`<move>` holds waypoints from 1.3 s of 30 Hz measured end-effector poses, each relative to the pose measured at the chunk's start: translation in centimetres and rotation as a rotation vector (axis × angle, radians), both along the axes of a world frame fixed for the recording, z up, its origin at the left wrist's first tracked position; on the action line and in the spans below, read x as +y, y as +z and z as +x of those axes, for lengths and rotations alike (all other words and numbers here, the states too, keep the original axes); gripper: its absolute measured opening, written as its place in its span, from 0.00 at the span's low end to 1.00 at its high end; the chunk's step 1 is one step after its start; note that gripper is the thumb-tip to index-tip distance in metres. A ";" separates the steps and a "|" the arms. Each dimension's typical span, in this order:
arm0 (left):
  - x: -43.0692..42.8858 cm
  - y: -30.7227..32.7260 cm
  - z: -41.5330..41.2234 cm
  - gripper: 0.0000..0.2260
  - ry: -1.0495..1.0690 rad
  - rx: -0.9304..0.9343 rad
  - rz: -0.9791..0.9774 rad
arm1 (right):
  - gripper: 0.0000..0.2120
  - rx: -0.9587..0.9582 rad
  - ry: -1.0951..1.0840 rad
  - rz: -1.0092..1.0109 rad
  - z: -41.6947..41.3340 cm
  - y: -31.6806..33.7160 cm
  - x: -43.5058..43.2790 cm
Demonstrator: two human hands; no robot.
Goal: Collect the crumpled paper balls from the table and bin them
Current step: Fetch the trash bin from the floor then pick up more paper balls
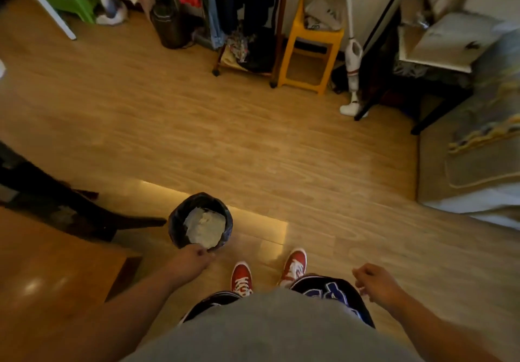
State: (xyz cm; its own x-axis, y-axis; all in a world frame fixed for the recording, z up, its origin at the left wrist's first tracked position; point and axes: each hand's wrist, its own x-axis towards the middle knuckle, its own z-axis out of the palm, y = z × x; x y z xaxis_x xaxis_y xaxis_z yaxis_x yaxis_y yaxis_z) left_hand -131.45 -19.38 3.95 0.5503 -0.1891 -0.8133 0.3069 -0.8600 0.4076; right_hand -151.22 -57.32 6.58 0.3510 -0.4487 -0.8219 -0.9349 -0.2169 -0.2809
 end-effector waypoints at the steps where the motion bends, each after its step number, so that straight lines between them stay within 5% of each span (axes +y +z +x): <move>1: -2.2 0.2 1.6 0.13 -0.013 -0.021 -0.011 | 0.12 0.014 -0.022 0.000 0.5 -0.3 -1.1; 10: -18.6 -0.1 13.1 0.11 0.052 0.013 -0.133 | 0.13 0.108 -0.056 0.022 10.2 -3.0 -13.9; 17: -18.6 0.1 17.6 0.09 0.144 -0.038 0.031 | 0.17 0.034 0.346 0.021 25.3 -1.5 -21.4; 29: -11.1 -4.2 19.7 0.09 0.736 0.113 0.152 | 0.13 -0.108 0.783 0.076 56.7 -3.4 -12.6; 39: -8.1 -2.8 32.5 0.08 0.958 0.072 0.072 | 0.14 -0.069 0.914 0.030 74.6 -3.3 -8.7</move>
State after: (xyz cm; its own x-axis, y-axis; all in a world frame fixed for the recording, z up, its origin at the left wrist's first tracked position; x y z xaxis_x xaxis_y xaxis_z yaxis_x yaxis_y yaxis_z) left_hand -98.98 -27.44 1.20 0.3931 0.3662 -0.8434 0.9142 -0.2538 0.3159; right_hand -76.65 -66.00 3.27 0.6072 0.0491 -0.7930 -0.3841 -0.8556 -0.3471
